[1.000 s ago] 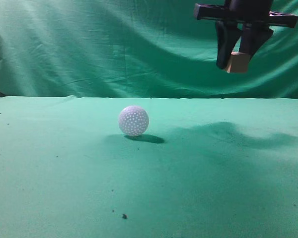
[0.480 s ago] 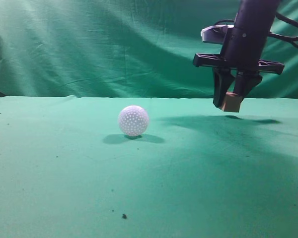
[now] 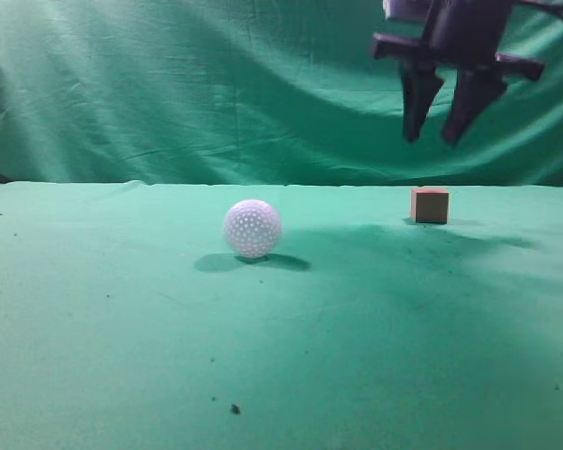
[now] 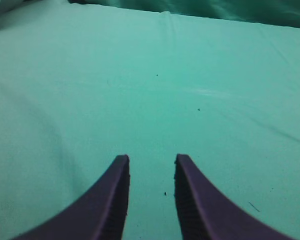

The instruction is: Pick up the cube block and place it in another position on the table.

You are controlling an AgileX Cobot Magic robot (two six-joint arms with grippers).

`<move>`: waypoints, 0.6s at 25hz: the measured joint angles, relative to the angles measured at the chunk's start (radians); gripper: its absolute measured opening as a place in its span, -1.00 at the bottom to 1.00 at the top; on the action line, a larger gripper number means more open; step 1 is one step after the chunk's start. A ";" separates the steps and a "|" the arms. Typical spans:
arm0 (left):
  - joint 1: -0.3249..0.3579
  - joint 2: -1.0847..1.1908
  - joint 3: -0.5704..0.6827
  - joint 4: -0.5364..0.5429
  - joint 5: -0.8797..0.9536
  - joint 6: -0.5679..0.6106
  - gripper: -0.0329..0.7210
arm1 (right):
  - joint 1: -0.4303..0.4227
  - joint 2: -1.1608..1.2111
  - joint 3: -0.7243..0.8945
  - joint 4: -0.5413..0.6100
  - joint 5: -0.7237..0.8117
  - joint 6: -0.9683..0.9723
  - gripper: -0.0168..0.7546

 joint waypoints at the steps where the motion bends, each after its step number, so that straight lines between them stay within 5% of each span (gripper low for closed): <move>1: 0.000 0.000 0.000 0.000 0.000 0.000 -0.22 | 0.000 -0.036 0.000 0.000 0.025 0.000 -0.75; 3: 0.000 0.000 0.000 0.000 0.000 0.000 -0.22 | 0.000 -0.126 0.000 0.000 0.073 0.004 -0.96; 15: 0.000 0.000 0.000 0.000 0.000 0.000 -0.22 | 0.000 -0.586 0.056 0.003 0.281 0.044 -0.96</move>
